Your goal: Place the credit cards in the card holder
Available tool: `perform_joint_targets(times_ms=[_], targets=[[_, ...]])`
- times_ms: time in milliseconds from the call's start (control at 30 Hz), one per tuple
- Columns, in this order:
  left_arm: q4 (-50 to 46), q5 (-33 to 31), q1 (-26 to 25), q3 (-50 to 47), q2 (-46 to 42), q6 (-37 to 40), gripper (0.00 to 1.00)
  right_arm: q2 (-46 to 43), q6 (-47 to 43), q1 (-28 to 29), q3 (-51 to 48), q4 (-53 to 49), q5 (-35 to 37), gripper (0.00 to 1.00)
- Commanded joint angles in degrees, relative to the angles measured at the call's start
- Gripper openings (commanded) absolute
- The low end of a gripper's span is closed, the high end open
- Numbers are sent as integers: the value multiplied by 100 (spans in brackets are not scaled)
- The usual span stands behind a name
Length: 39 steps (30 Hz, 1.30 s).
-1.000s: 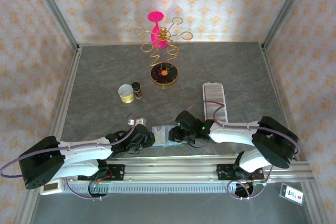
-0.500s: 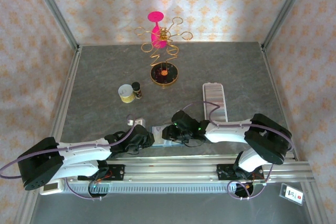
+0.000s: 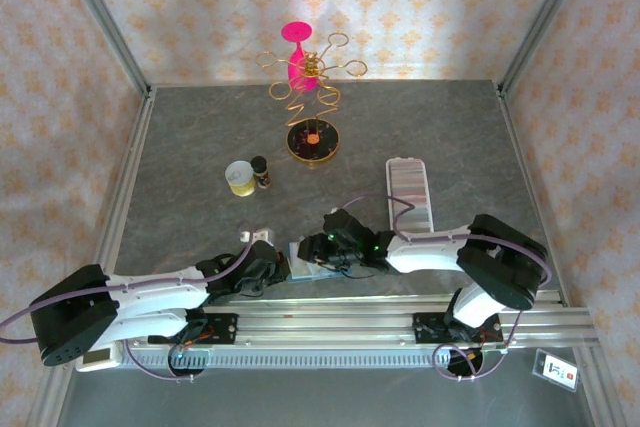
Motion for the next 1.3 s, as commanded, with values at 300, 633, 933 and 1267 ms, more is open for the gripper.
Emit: perform_joint_targets(times_ms=[300, 633, 933, 1267], targets=[[82, -22, 18, -316, -146, -131, 5, -37, 140, 340, 643, 1160, -77, 50], [-63, -168, 20, -300, -313, -104, 6, -1255, -846, 277, 920, -342, 995, 50], [-832, -565, 117, 135, -458, 341, 14, -2651, -3979, -423, 1351, -2540, 2194, 53], [-1654, -741, 462, 514, -1003, 628, 28, -3837, -11340, -1910, 1059, -5703, 2017, 68]])
